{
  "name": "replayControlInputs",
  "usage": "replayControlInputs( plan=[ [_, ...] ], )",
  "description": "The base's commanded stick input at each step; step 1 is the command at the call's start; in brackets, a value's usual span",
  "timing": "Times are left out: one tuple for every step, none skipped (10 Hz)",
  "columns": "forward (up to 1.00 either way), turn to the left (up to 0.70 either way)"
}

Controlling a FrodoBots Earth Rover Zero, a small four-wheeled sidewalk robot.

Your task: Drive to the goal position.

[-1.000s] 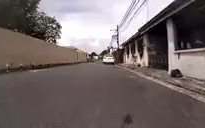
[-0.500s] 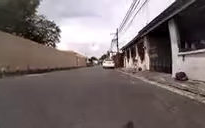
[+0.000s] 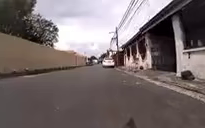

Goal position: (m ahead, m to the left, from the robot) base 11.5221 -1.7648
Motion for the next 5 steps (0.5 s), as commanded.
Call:
replayControlInputs(
  plan=[
    [0.7,0.0],
    [0.7,0.0],
    [0.7,0.12],
    [0.7,0.35],
    [0.7,0.35]
  ],
)
